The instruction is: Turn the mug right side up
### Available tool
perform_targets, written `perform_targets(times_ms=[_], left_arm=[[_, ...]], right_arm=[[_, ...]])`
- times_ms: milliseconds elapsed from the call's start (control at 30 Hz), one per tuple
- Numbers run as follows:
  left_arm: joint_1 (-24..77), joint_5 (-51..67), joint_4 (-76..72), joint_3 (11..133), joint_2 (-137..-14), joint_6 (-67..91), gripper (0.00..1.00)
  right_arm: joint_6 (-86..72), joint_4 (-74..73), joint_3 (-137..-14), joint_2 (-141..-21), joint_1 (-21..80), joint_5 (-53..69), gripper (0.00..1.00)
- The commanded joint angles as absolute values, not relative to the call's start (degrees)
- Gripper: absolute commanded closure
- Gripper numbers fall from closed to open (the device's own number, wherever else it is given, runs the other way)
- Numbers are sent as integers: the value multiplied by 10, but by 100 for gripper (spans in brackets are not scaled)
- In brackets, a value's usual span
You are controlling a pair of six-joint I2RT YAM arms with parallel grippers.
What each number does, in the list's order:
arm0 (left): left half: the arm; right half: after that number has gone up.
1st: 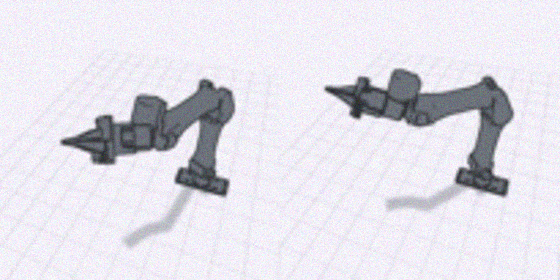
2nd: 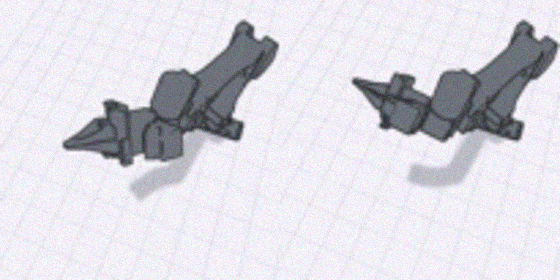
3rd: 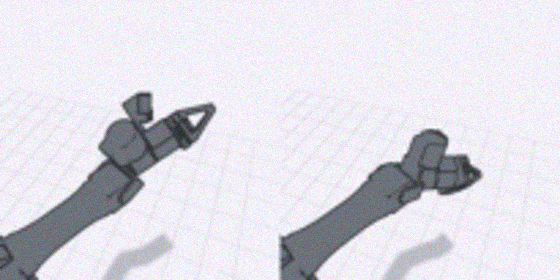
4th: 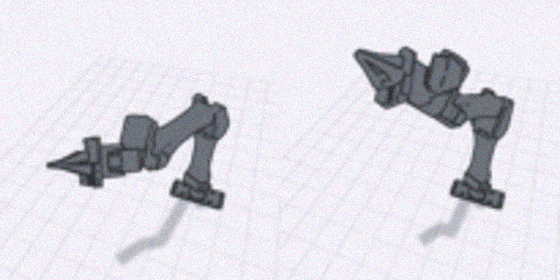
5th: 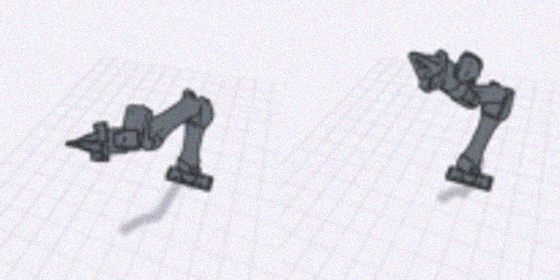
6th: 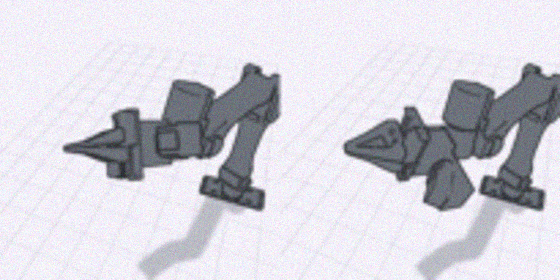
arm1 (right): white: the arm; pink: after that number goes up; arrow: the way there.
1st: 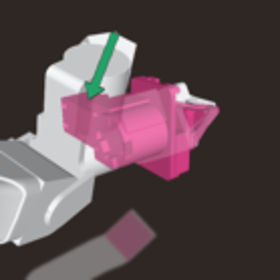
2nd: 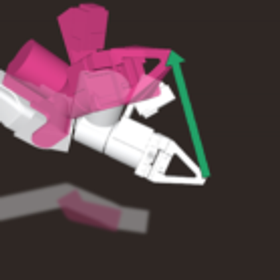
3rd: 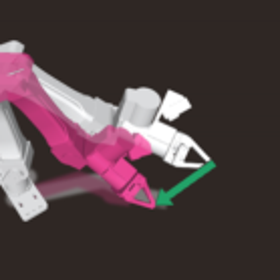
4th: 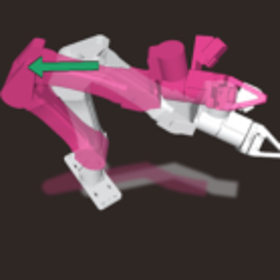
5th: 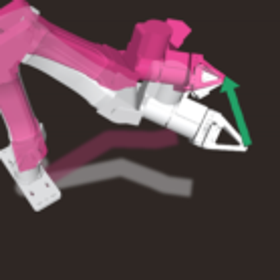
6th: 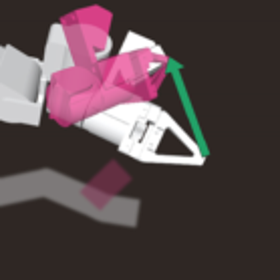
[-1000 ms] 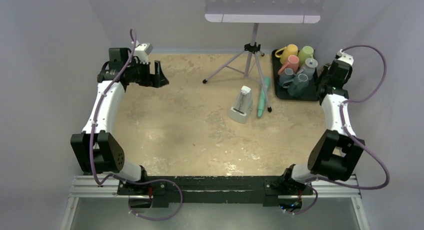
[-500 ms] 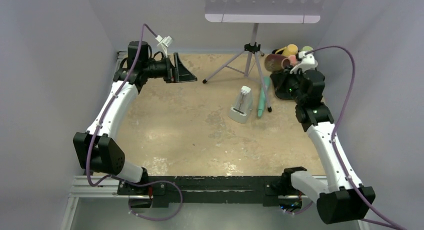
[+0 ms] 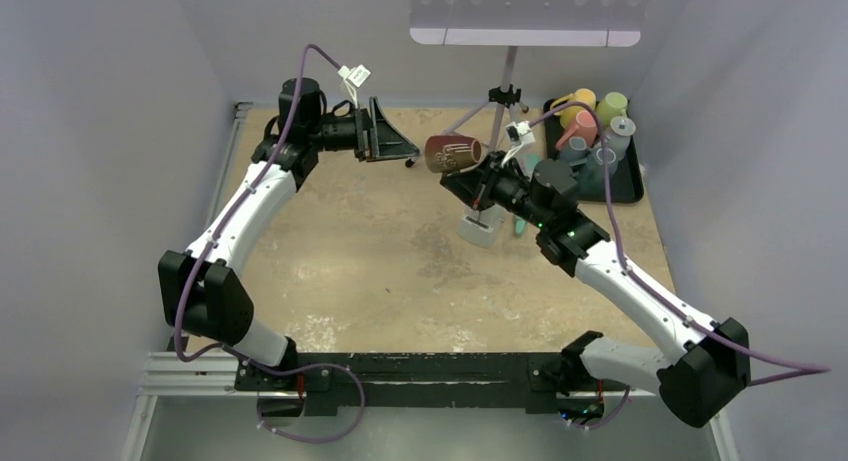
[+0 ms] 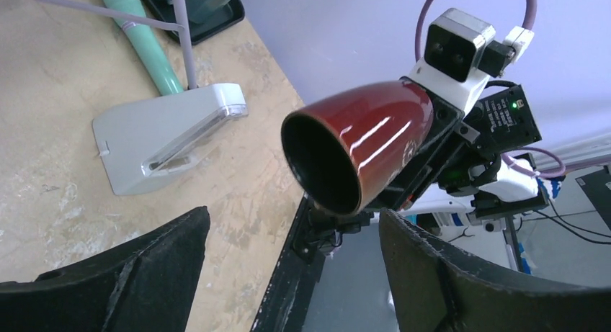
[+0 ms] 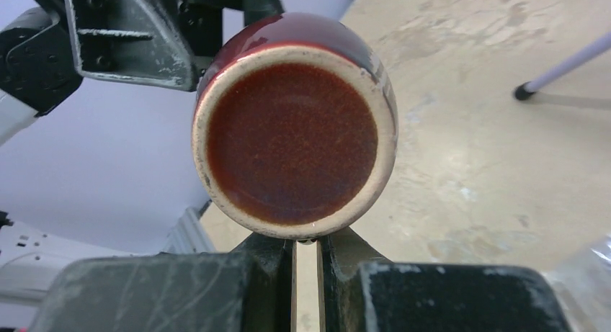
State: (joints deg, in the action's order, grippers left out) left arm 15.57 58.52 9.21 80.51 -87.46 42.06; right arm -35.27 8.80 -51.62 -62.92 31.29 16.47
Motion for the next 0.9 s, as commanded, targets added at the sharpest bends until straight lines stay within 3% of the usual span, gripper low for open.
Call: perform_targets(times_ms=[0, 467, 567, 633, 733, 767, 867], left_arm=[[162, 597, 31, 810, -876, 462, 13], [167, 649, -132, 736, -851, 605, 54], [167, 657, -162, 746, -851, 635, 74], [166, 659, -161, 753, -852, 640, 96], [160, 642, -55, 778, -848, 562, 100], [157, 626, 34, 800, -848, 497, 100], [155, 498, 320, 903, -859, 243, 100]], right_arm=[[-395, 195, -554, -667, 350, 190, 100], [-439, 310, -587, -771, 381, 245, 100], [-449, 329, -586, -788, 383, 259, 100], [-452, 336, -585, -797, 384, 270, 100], [-438, 304, -593, -803, 384, 265, 100], [-429, 278, -601, -803, 384, 255, 90], [-395, 192, -621, -802, 384, 227, 47]])
